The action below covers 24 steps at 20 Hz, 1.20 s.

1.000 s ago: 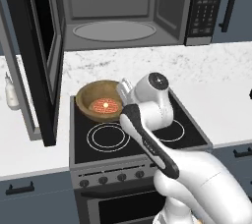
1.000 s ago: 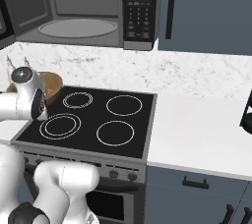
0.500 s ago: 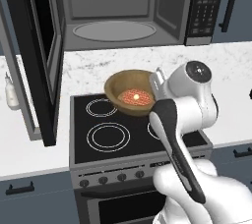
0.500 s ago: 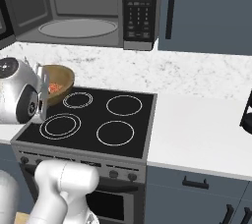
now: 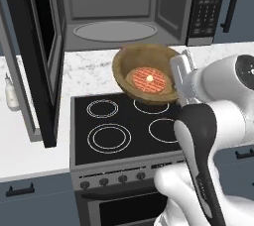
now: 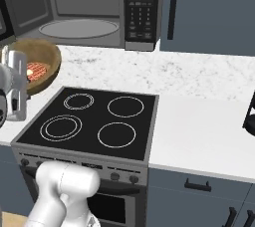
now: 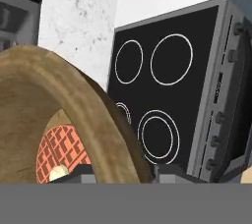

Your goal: Open the microwave, place the bowl with waffle inside the microwave, then close the microwave door and turn it on.

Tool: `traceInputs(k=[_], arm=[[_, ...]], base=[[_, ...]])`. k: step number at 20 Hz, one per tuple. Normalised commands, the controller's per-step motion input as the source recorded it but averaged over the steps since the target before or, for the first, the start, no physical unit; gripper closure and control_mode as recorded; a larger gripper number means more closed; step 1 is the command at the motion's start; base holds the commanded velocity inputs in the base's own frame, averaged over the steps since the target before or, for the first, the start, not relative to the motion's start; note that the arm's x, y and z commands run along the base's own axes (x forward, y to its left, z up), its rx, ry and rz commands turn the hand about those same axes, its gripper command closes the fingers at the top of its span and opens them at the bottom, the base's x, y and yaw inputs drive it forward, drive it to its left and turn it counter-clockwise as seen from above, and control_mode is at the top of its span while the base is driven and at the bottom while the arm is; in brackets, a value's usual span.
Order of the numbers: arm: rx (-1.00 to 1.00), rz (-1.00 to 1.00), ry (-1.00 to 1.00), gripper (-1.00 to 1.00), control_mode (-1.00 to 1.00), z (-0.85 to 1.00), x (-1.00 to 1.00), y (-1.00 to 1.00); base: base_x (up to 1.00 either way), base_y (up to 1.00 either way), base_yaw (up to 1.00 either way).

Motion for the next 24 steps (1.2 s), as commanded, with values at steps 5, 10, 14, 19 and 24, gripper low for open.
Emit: traceInputs(k=[5, 10, 14, 19, 24], arm=[[0.0, -0.08, -0.05, 1.0, -1.0, 0.74, 0.14, -0.02], [0.0, -0.2, 0.01, 1.0, -1.0, 0.15, 0.92, 0.0], [0.0, -0.14, 0.0, 1.0, -1.0, 0.09, 1.0, 0.0], [0.0, -0.04, 0.0, 1.0, -1.0, 0.23, 1.0, 0.0], [0.0, 0.0, 0.0, 1.0, -1.0, 0.35, 0.99, 0.06]], base=[[0.0, 0.0, 0.0], [0.0, 0.0, 0.0], [0.0, 0.0, 0.0], [0.0, 0.0, 0.0], [0.0, 0.0, 0.0]])
